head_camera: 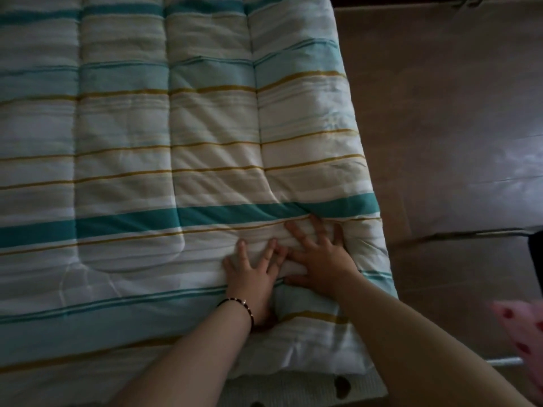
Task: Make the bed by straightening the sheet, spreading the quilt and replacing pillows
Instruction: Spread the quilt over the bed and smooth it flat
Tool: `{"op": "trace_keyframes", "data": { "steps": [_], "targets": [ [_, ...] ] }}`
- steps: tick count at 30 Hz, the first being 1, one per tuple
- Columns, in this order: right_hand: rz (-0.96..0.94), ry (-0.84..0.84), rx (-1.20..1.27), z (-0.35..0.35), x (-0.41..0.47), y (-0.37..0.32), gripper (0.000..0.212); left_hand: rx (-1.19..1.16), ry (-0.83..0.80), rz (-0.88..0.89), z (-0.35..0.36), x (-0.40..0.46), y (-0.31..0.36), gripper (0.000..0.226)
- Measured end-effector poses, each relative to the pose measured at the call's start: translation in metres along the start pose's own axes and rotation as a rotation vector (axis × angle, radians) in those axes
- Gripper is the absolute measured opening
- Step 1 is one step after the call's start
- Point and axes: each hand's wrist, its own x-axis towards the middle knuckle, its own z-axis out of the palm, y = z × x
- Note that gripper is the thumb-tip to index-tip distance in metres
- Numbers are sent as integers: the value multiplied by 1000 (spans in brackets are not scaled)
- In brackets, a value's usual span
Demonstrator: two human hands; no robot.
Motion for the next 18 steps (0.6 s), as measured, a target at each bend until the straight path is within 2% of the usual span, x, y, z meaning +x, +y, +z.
{"op": "trace_keyframes", "data": {
  "steps": [12,14,18],
  "targets": [
    [15,-3,70,1,4,-12,85,6,7,-12,2,-4,-2,126],
    [26,5,43,-7,0,-18,80,-23,62,-16,2,-11,-2,115],
    [11,-84,-11,-11,-35,-38,77,-87,-19,-21,25,-31,0,78]
  ]
}}
